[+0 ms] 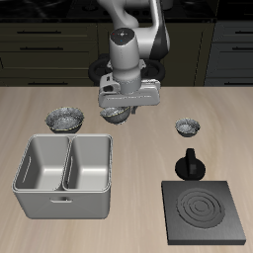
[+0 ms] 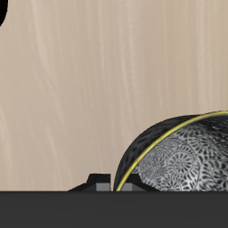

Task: Place the medium-sized bowl inside the left compartment of the bowl drainer

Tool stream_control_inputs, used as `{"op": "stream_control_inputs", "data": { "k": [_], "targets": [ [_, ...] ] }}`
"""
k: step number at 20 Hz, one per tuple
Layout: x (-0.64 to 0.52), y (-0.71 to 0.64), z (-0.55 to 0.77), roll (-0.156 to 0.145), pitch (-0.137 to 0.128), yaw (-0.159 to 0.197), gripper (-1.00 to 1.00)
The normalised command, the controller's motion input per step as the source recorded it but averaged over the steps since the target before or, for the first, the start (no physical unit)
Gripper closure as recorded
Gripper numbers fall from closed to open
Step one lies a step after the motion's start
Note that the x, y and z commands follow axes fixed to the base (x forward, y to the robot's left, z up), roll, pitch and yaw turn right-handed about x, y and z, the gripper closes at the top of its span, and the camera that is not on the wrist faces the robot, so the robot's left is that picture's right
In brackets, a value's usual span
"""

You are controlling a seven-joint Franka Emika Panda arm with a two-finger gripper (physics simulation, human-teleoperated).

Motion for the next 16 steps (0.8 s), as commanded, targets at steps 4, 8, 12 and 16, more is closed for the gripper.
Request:
{"op": "stream_control_inputs", "data": {
  "k": [4, 8, 12, 16],
  "targets": [
    [0.10, -0.26, 0.69, -0.043, -0.093, 0.001, 1.00],
    [0.08, -0.20, 0.53, -0.030, -0.039, -0.028, 1.00],
    [0.04, -0.14, 0.43, -0.003, -0.047, -0.002, 1.00],
    [0.10, -0.12, 0.25, -0.016, -0.018, 0.000, 1.00]
  ]
}}
